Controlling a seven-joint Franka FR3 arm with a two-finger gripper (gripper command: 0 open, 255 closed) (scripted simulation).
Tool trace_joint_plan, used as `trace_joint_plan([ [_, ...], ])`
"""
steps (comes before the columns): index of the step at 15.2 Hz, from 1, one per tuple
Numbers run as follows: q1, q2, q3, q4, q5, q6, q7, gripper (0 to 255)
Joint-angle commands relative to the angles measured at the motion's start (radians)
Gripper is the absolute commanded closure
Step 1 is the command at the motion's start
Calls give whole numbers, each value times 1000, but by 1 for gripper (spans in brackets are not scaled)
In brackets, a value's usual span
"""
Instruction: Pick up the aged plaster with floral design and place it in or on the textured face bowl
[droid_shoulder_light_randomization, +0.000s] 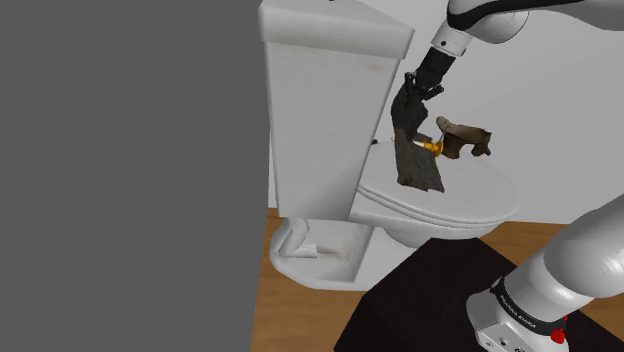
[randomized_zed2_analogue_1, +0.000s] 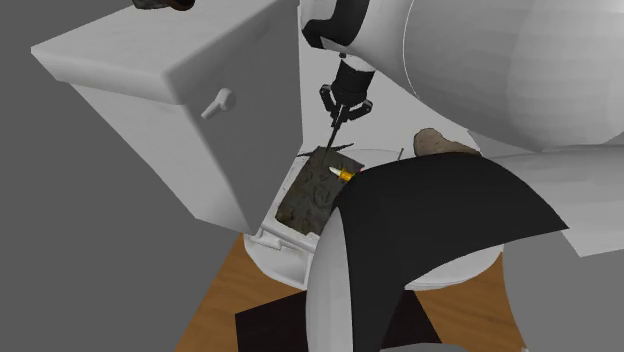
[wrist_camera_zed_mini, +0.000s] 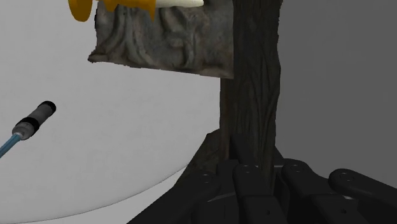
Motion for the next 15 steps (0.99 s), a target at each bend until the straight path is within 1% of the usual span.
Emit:
trace_joint_plan([
  [1, -2, -4, -2, 23, -3, -28, 3, 255],
  [15, -3, 1, -4, 216, -11, -213, 35, 255],
])
